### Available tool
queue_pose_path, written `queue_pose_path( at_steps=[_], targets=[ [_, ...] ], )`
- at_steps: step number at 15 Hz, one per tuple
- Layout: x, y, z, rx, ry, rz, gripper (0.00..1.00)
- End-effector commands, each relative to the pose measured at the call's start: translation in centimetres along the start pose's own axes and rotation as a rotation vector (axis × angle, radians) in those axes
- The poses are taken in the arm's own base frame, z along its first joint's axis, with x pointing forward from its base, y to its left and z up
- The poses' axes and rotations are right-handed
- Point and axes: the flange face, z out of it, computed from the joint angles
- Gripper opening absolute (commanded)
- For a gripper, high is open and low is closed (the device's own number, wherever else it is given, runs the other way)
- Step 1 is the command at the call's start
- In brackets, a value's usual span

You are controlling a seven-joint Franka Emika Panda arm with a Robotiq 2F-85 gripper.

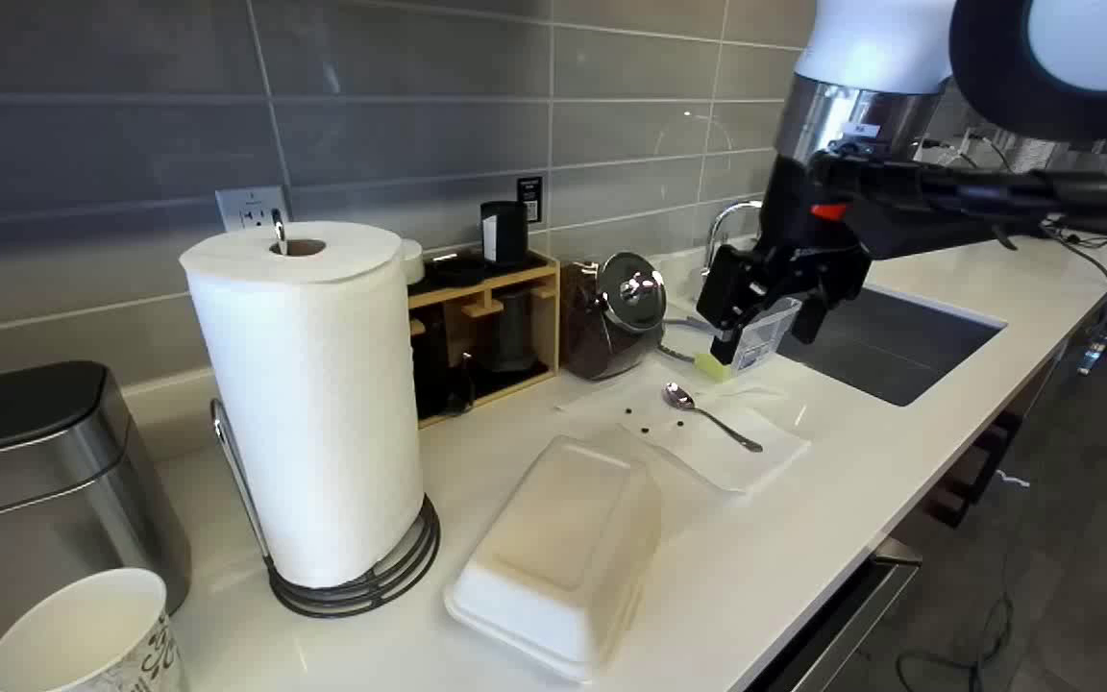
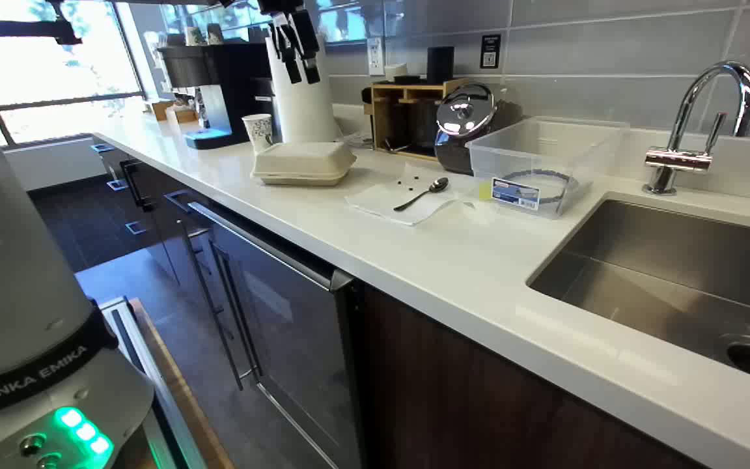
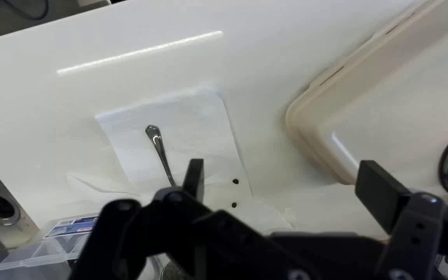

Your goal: Lift the left side of the napkin.

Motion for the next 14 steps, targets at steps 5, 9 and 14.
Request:
queue_pose_path(
  at_steps=[5, 9, 14],
  targets=[
    [0.0, 0.0, -0.1, 0.0, -0.001, 0.0, 1.0],
    [1.6, -0.5, 1.4, -0.059, 0.109, 0.104, 1.0],
    [3.5, -3.2, 6.3, -0.244, 0.311, 0.098, 1.0]
  ],
)
